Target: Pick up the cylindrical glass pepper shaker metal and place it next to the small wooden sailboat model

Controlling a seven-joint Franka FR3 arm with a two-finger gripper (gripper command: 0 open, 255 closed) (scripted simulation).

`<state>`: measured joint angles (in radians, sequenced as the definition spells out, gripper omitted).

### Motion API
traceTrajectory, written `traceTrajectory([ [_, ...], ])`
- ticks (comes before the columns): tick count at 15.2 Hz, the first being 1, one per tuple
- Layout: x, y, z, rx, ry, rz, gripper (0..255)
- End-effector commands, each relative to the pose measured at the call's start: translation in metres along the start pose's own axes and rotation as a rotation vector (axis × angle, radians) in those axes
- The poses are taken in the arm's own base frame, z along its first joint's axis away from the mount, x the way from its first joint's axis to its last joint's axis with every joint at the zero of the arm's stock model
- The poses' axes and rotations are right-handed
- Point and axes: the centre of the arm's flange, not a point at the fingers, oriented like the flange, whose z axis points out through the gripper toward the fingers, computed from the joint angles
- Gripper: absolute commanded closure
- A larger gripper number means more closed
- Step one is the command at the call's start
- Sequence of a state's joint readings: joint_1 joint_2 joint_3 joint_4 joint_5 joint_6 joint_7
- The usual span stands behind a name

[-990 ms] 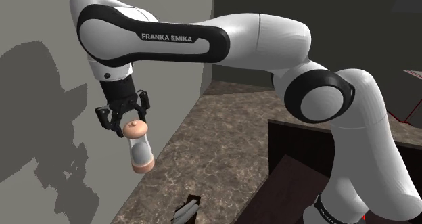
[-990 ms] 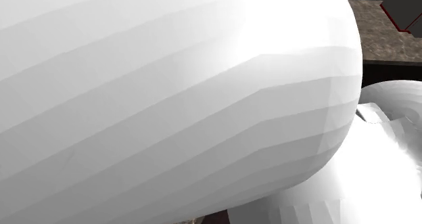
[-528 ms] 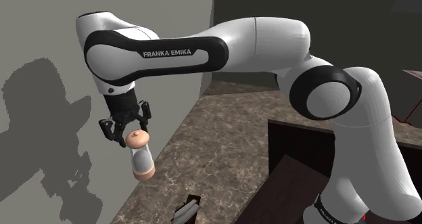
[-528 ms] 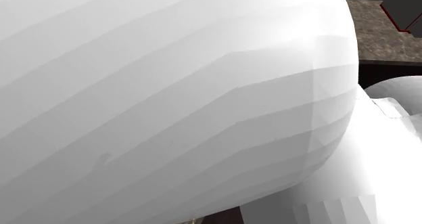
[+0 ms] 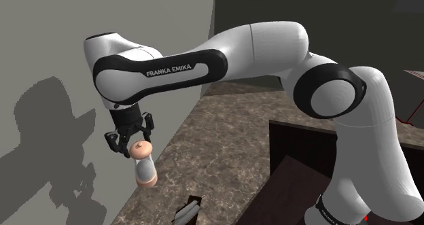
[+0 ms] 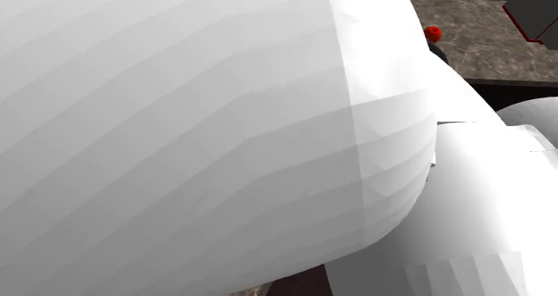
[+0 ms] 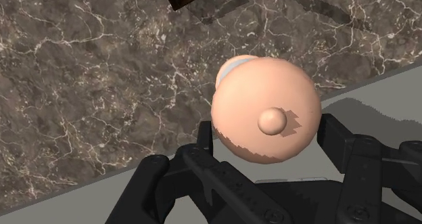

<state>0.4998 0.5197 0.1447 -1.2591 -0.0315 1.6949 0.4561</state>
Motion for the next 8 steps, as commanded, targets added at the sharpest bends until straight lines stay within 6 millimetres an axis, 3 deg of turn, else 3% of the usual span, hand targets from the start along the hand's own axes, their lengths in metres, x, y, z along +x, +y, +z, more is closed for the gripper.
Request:
traceTrajectory([
  [1, 0.002, 0.001, 0.01, 0.0, 0.001, 0.0, 255],
  [8, 0.006, 0.001, 0.047, 0.0, 0.001, 0.0, 255],
])
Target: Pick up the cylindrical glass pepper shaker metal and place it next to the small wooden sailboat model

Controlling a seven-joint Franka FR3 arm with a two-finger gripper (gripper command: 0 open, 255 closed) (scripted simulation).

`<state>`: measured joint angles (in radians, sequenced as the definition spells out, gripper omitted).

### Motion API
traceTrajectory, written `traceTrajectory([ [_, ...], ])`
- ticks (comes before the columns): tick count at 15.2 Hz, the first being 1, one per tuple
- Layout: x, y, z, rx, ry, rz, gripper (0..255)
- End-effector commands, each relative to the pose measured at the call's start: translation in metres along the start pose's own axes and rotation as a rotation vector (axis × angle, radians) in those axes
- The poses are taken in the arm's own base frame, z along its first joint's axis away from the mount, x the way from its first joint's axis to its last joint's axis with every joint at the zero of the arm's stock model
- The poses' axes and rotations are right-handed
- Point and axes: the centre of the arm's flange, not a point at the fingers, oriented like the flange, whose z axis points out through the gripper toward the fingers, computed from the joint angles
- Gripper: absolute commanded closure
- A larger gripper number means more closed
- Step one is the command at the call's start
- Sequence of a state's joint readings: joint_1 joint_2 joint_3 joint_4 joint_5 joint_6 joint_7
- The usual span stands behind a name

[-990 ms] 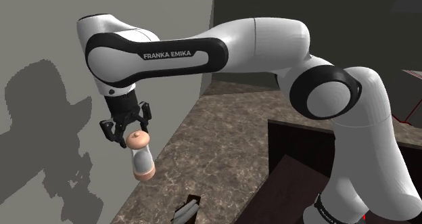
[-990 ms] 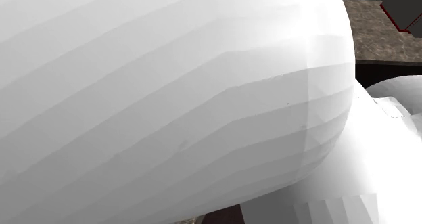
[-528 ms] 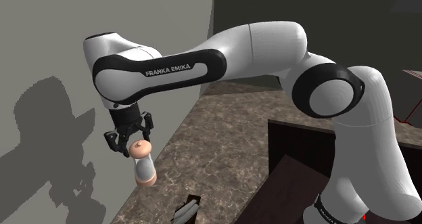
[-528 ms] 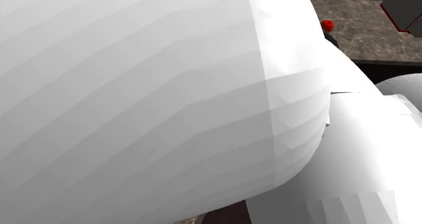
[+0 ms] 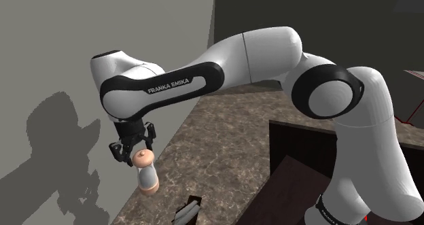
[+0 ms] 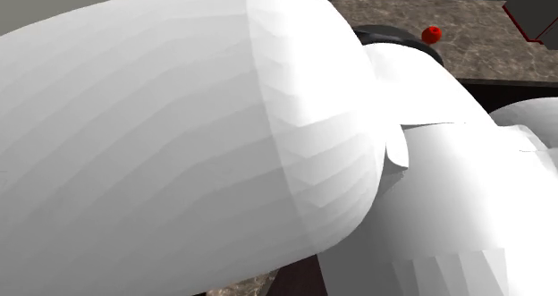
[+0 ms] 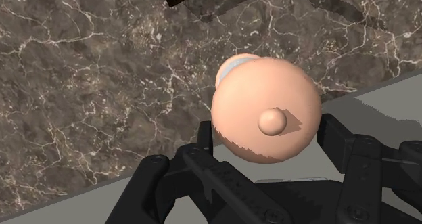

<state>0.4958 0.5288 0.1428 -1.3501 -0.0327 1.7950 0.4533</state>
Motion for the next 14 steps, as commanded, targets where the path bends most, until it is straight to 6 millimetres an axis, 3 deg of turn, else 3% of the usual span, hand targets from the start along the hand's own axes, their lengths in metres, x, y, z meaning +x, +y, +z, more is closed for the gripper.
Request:
traceTrajectory([
  [1, 0.001, 0.0, 0.011, 0.0, 0.001, 0.0, 255],
  [14, 0.008, 0.0, 0.08, 0.0, 0.001, 0.0, 255],
])
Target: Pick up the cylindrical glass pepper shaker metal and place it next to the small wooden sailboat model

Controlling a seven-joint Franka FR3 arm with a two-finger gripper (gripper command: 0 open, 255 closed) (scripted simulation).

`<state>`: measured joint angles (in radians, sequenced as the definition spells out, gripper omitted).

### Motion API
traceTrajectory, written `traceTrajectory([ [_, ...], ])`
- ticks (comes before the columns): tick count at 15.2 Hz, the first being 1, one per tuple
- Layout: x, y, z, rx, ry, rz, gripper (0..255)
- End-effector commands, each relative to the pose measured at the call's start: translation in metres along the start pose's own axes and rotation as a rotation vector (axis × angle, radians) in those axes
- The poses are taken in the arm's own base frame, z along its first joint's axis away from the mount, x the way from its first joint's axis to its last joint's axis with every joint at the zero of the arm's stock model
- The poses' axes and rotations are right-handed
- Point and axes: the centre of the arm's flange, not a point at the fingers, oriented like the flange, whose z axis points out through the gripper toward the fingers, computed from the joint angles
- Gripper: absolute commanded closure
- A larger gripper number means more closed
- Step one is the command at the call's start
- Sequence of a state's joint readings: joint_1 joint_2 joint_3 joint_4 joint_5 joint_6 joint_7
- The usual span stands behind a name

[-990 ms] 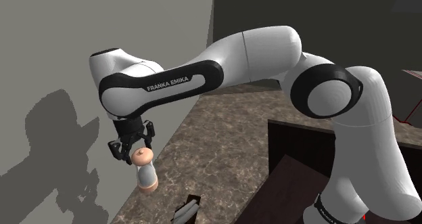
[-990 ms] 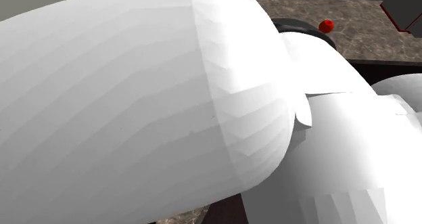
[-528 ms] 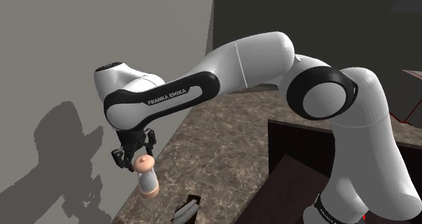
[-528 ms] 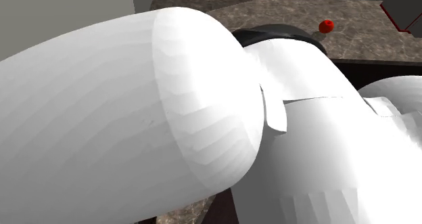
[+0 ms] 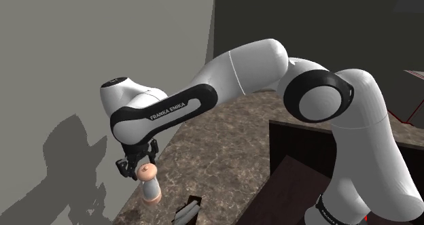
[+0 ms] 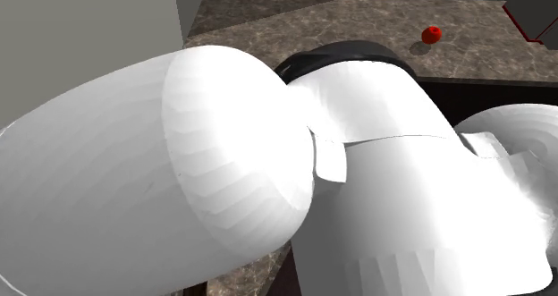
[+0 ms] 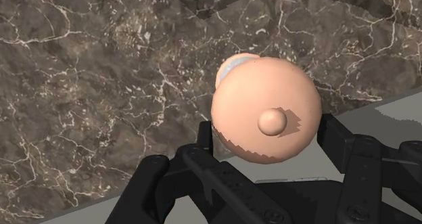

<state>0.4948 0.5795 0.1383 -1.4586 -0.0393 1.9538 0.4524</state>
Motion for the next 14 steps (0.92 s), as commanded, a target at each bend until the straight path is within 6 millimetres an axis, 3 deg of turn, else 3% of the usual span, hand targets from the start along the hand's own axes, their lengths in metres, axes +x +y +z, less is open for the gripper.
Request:
traceTrajectory([
  [1, 0.001, -0.001, 0.012, 0.0, 0.001, 0.0, 255],
  [9, 0.004, 0.0, 0.054, 0.0, 0.001, 0.0, 255],
  [14, 0.004, 0.0, 0.054, 0.0, 0.001, 0.0, 255],
])
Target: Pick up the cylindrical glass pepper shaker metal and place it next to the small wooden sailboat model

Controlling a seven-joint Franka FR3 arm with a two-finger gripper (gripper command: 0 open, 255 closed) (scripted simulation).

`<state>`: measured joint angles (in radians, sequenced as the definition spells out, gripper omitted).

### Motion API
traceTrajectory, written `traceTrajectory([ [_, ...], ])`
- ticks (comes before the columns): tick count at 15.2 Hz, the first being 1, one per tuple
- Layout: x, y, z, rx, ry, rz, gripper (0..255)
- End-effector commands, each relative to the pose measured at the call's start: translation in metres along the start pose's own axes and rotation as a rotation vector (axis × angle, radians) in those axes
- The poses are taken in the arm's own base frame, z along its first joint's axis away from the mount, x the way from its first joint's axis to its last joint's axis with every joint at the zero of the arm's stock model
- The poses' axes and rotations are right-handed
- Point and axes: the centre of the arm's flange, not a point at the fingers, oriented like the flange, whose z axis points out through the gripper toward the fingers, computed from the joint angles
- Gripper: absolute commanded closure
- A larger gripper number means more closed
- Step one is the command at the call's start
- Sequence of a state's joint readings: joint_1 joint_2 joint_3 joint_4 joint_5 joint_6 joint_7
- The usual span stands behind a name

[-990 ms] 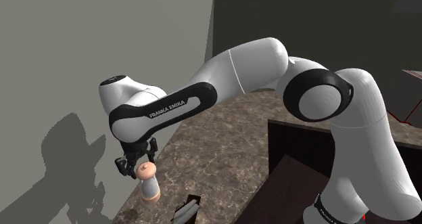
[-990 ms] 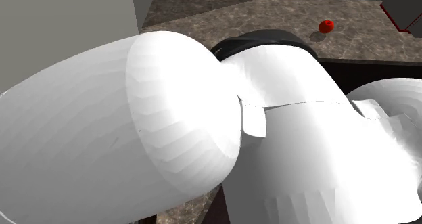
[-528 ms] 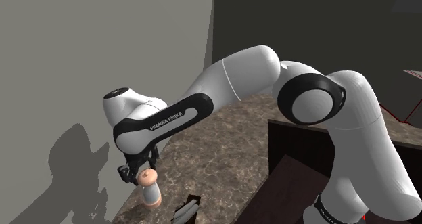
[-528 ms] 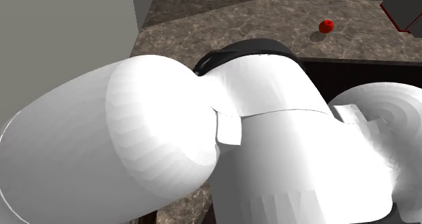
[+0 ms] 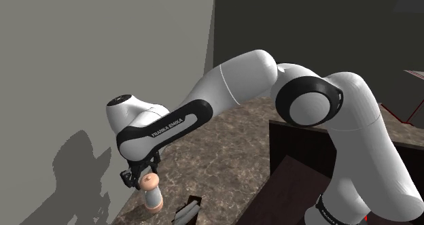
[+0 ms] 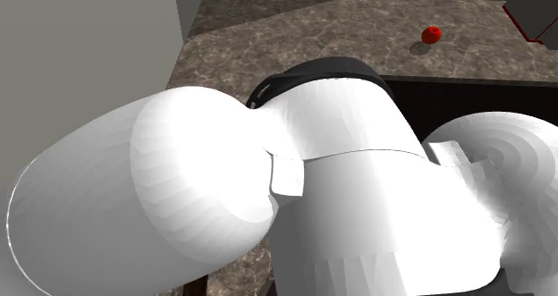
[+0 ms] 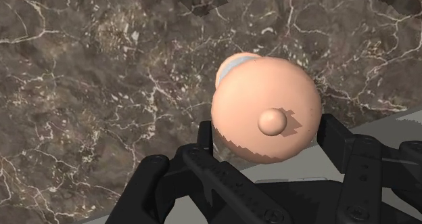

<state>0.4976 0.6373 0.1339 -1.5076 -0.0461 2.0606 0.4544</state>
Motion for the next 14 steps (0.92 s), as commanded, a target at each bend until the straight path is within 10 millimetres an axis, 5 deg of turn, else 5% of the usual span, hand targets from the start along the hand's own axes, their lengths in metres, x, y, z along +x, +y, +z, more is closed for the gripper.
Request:
traceTrajectory([
  [1, 0.0, 0.0, 0.0, 0.0, 0.0, 0.0, 255],
  [3, 0.0, 0.0, 0.0, 0.0, 0.0, 0.0, 255],
  [4, 0.0, 0.0, 0.0, 0.0, 0.0, 0.0, 0],
  [9, 0.0, 0.0, 0.0, 0.0, 0.0, 0.0, 0],
  [13, 0.0, 0.0, -0.05, 0.0, 0.0, 0.0, 0],
  [14, 0.0, 0.0, -0.05, 0.0, 0.0, 0.0, 0],
])
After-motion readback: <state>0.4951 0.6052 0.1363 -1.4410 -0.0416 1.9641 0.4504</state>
